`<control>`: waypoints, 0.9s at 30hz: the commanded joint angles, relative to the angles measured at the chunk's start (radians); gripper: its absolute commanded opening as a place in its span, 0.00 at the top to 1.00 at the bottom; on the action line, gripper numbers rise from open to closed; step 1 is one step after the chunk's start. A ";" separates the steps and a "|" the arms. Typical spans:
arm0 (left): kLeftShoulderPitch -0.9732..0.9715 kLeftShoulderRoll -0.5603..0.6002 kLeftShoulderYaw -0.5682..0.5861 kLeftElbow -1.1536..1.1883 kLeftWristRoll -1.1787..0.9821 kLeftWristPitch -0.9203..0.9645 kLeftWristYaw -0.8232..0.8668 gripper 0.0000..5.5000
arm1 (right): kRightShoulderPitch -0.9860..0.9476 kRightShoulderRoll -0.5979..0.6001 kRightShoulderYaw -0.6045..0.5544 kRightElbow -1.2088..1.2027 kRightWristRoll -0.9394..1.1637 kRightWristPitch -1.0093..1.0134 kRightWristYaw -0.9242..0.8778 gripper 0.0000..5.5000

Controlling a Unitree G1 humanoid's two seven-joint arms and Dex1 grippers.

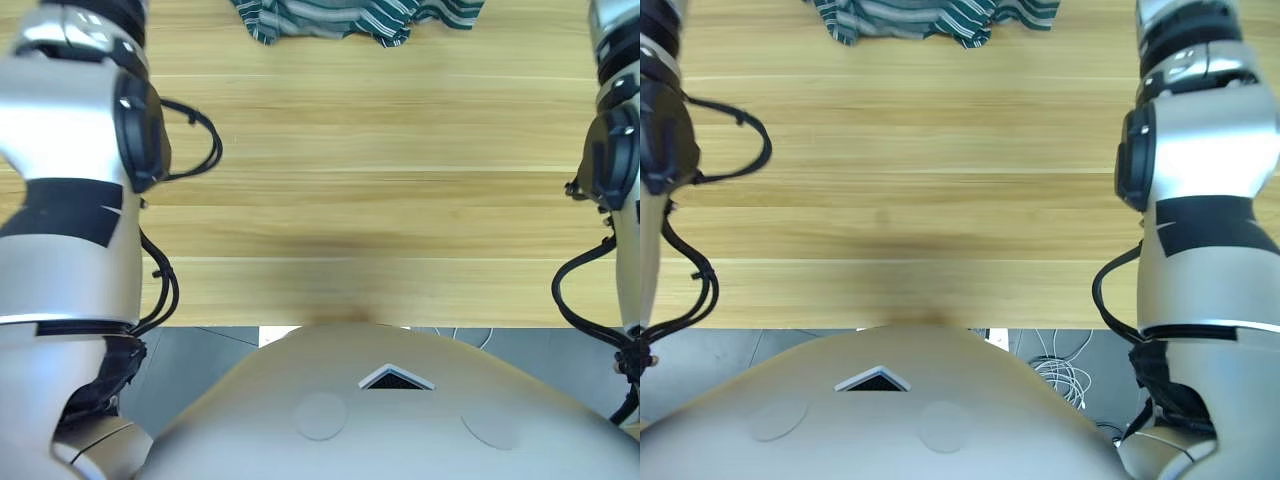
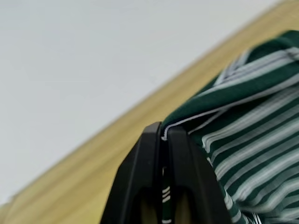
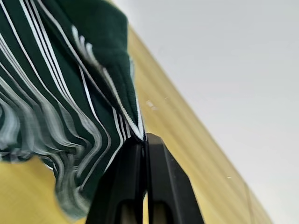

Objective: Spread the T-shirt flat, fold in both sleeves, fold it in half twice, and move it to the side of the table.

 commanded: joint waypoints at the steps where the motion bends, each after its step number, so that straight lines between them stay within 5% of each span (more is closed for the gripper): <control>1: 0.188 0.047 0.045 -0.072 -0.086 -0.083 -0.269 1.00 | 0.104 -0.015 -0.010 -0.041 0.032 -0.140 0.116 1.00; 5: 0.470 0.133 0.147 -0.440 -0.358 -0.066 -0.707 1.00 | 0.233 -0.092 -0.053 -0.162 0.143 -0.344 0.369 1.00; 10: 0.902 0.219 0.210 -0.982 -0.580 0.095 -0.851 1.00 | 0.606 -0.265 -0.063 -0.609 0.376 -0.393 0.743 1.00; 14: 1.218 0.196 0.165 -1.222 -0.562 0.083 -0.804 1.00 | 1.057 -0.402 -0.068 -1.025 0.395 -0.341 0.749 1.00; 18: 1.368 0.194 0.049 -1.093 -0.315 -0.154 -0.694 1.00 | 1.305 -0.451 -0.053 -1.271 0.349 -0.278 0.712 1.00; 24: 1.466 0.314 0.043 -1.020 -0.116 -0.284 -0.473 0.86 | 1.475 -0.527 -0.069 -1.432 0.301 -0.202 0.670 1.00; 27: 1.534 0.355 0.088 -1.107 -0.143 -0.338 -0.414 0.77 | 1.478 -0.554 -0.086 -1.403 0.304 -0.198 0.654 0.88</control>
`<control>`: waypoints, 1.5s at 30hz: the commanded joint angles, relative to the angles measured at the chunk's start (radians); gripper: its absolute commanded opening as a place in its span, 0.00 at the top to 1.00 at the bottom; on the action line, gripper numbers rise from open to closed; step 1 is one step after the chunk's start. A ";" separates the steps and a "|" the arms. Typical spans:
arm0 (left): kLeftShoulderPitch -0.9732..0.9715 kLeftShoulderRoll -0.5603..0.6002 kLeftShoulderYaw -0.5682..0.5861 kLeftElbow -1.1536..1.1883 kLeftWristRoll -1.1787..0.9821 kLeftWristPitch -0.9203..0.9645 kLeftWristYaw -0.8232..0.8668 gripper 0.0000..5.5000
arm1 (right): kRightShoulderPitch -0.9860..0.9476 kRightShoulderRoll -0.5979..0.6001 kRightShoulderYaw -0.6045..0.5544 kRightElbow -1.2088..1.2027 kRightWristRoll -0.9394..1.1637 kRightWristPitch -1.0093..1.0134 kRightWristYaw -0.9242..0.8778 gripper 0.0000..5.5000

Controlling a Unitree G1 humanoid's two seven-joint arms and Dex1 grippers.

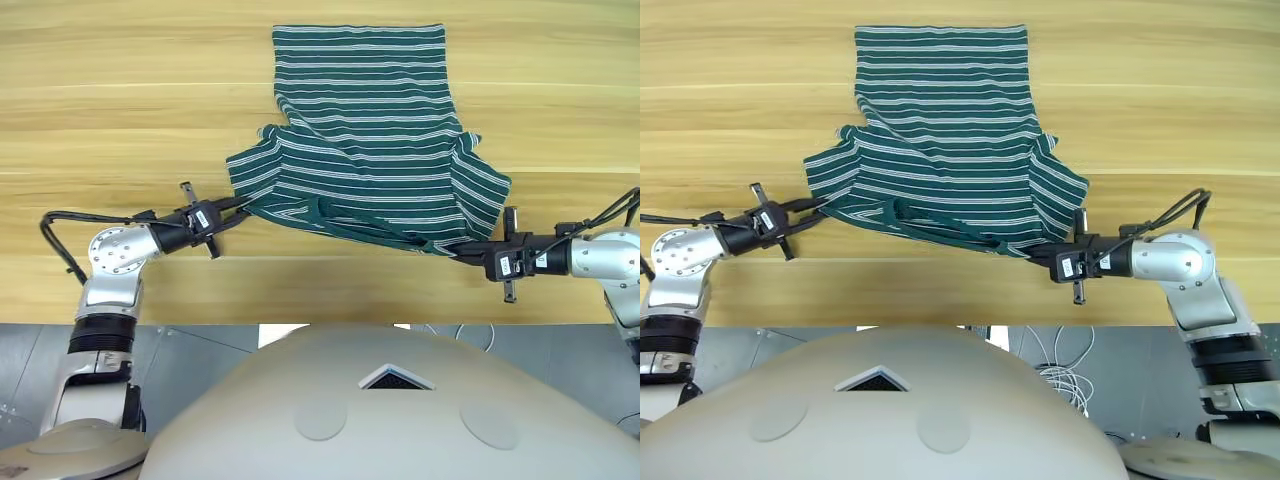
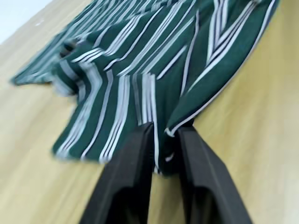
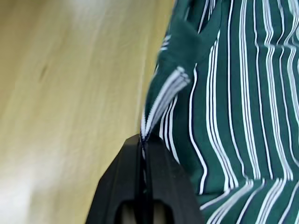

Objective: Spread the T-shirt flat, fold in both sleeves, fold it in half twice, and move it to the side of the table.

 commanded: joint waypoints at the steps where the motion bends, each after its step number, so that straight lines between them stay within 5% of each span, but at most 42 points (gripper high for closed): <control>1: 0.147 0.083 0.048 -0.059 0.048 -0.011 0.054 0.76 | 0.009 -0.055 -0.034 0.016 0.020 0.019 -0.006 0.86; 8: 0.433 0.145 0.137 -0.413 -0.369 0.016 -0.094 0.69 | -0.256 -0.018 -0.087 0.215 0.224 0.021 0.049 0.64; 11: 0.443 0.120 0.152 -0.432 -0.434 0.035 -0.105 0.69 | -0.409 0.093 -0.039 0.259 0.189 0.032 -0.021 0.57; 16: 0.194 -0.098 0.207 -0.270 -0.596 0.381 0.269 0.69 | -0.728 0.364 0.114 0.585 -0.075 0.092 -0.290 0.57; 21: 0.145 -0.250 0.142 -0.308 -0.617 0.640 0.486 0.69 | -1.016 0.538 0.212 1.078 -0.290 0.152 -0.652 0.57; 28: 0.215 -0.278 0.091 -0.466 -0.520 0.724 0.539 0.69 | -1.100 0.573 0.383 1.316 -0.519 0.167 -0.883 0.57; 45: 0.075 -0.398 0.091 -0.284 -0.509 0.826 0.520 0.69 | -1.131 0.606 0.427 1.333 -0.557 0.075 -0.996 0.57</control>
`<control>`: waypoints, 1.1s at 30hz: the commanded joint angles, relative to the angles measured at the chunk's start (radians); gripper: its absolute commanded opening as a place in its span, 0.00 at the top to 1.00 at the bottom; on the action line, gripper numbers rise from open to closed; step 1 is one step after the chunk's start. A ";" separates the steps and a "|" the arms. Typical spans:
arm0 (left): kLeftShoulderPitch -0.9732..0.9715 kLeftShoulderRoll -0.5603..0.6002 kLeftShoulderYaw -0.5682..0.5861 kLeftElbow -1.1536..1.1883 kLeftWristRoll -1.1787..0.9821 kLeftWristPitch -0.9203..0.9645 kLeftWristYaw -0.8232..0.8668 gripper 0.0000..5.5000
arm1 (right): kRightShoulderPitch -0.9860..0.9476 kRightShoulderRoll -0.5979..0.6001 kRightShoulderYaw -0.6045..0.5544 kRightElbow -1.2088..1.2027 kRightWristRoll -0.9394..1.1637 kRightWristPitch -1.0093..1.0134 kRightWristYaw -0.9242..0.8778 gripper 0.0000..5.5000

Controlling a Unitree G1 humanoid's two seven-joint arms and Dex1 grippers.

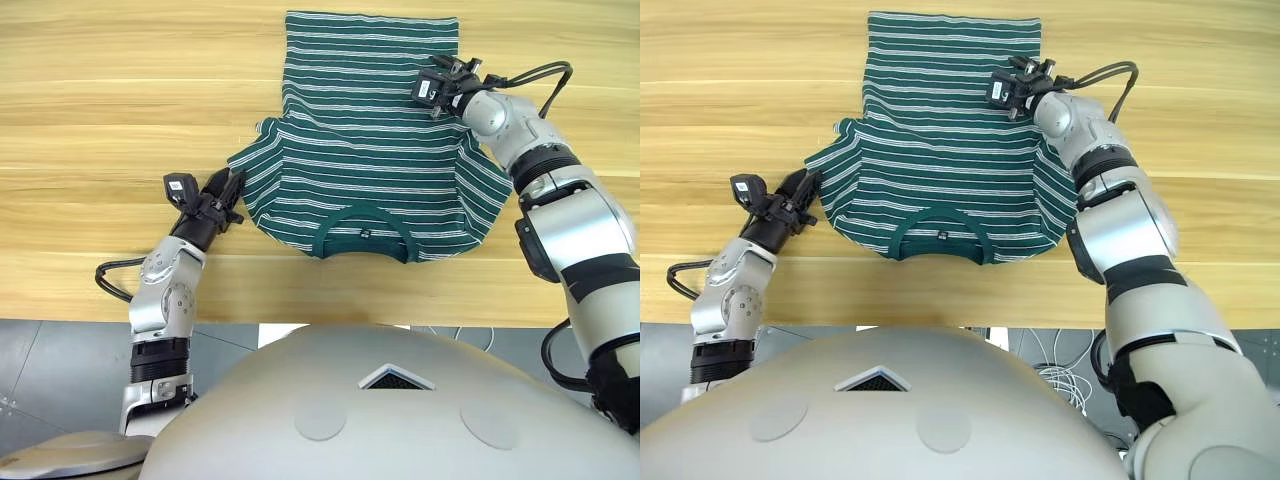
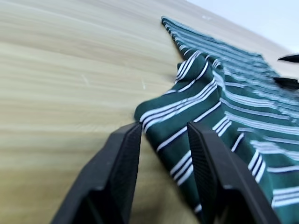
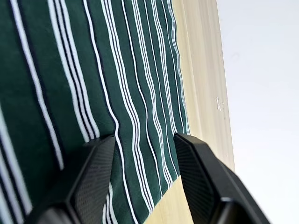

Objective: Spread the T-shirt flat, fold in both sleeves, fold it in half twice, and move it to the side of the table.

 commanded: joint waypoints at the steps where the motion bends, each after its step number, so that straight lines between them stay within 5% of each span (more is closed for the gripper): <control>1: -0.003 -0.013 -0.012 0.068 0.028 0.042 0.004 0.69 | -0.004 0.019 0.016 0.007 -0.020 -0.016 0.004 0.57; 4: -0.024 -0.024 -0.015 0.113 0.047 0.032 -0.001 0.69 | -0.004 0.021 0.016 0.003 -0.024 -0.029 -0.005 0.57; 15: -0.031 -0.041 -0.047 0.150 0.134 -0.058 0.008 0.99 | -0.007 0.019 0.006 -0.008 -0.018 -0.054 -0.024 0.56; 23: -0.010 -0.070 -0.005 0.031 0.202 -0.285 0.051 0.99 | -0.007 0.013 -0.011 -0.013 -0.004 -0.066 -0.027 0.56; 33: 0.028 -0.106 -0.169 -0.108 0.369 -0.387 0.056 0.99 | -0.004 0.020 -0.027 -0.014 -0.004 -0.073 -0.027 0.56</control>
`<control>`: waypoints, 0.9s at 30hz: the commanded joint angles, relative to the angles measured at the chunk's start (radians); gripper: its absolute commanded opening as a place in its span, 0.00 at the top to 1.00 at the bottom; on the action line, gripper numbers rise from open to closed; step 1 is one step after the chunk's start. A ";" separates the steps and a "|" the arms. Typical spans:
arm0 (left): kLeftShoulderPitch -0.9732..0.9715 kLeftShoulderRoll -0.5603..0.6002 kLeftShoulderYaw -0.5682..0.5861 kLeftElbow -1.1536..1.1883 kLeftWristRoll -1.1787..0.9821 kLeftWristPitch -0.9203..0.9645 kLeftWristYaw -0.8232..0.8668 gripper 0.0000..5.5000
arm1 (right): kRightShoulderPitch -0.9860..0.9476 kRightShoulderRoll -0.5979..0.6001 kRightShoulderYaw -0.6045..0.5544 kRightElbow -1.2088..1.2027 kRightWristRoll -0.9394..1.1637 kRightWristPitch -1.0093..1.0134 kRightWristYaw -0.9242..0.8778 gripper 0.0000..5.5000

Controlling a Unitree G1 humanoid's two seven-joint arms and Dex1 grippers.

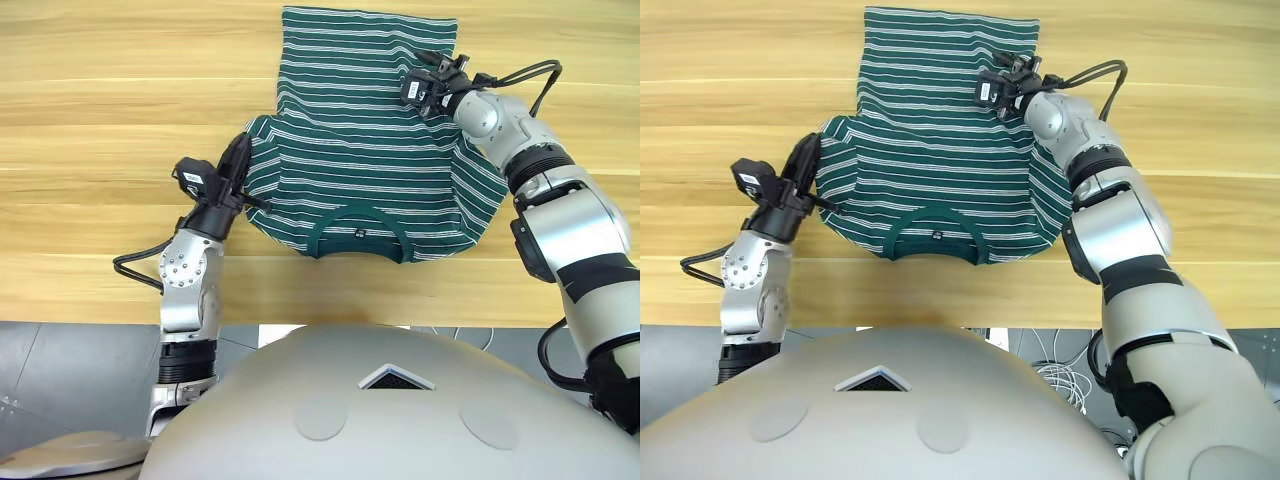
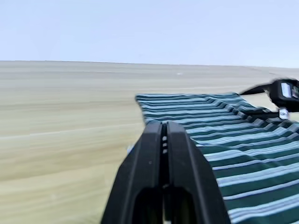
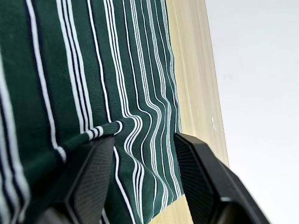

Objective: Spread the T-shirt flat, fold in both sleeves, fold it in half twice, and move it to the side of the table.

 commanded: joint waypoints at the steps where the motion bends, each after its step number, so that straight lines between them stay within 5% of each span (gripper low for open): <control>1: -0.024 -0.004 -0.049 0.034 0.051 -0.001 0.004 0.99 | -0.004 0.006 -0.007 -0.003 0.006 -0.007 -0.001 0.56; 13: 0.015 0.022 -0.287 0.089 0.232 0.012 -0.014 0.99 | -0.004 0.021 -0.009 -0.001 0.002 -0.008 0.001 0.56; 21: 0.020 0.049 -0.274 0.215 0.256 0.072 0.015 0.99 | -0.012 0.033 -0.005 0.008 -0.004 0.006 0.005 0.56; 27: 0.044 0.050 -0.267 0.138 0.236 0.128 0.018 0.81 | -0.006 0.036 -0.003 0.008 -0.006 0.003 0.000 0.56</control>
